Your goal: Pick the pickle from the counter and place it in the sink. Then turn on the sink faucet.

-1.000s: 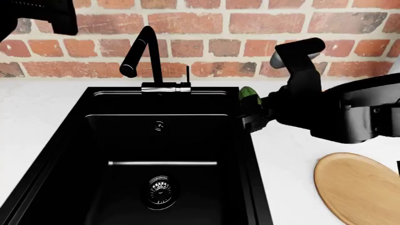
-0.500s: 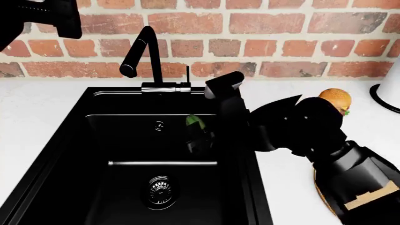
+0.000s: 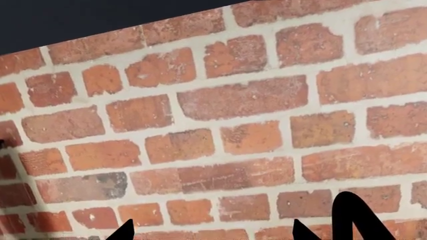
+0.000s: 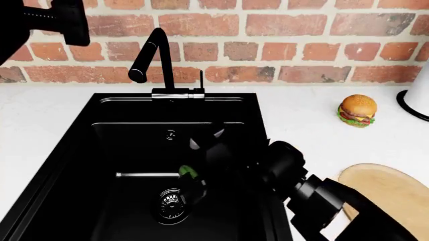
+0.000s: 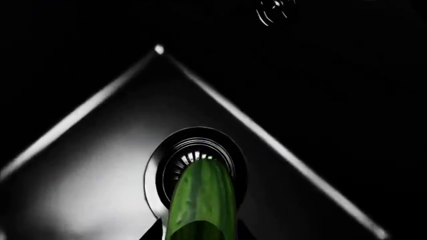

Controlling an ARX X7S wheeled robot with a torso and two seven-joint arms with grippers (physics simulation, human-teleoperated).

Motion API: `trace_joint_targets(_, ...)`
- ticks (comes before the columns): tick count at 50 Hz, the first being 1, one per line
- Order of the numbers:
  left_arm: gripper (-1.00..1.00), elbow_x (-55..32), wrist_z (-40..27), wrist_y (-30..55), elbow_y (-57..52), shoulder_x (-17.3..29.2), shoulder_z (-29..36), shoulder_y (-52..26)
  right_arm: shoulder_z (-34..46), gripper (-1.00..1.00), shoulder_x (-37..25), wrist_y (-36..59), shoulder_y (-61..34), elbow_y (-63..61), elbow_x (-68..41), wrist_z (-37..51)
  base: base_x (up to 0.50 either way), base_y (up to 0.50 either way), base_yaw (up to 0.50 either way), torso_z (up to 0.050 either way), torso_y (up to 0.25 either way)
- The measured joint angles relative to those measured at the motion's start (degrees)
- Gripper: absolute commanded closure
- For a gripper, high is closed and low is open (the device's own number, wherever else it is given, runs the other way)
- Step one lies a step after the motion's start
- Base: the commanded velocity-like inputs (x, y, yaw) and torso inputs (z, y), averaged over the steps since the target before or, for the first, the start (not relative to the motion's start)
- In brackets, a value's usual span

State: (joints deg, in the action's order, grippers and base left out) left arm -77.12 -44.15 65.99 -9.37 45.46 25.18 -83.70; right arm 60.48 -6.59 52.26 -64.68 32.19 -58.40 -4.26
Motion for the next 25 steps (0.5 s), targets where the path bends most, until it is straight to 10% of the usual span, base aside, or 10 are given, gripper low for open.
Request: trace_joint_targets(25, -1.00, 0.6, 0.7, -1.5, -0.3, 0.8, 0.2, 2.2, 7.5, 1.00, 5.6, -3.5, 1.4, 9.4, 3.3, -5.2, 0.00, 0.00, 0.00, 0.000, 0.000)
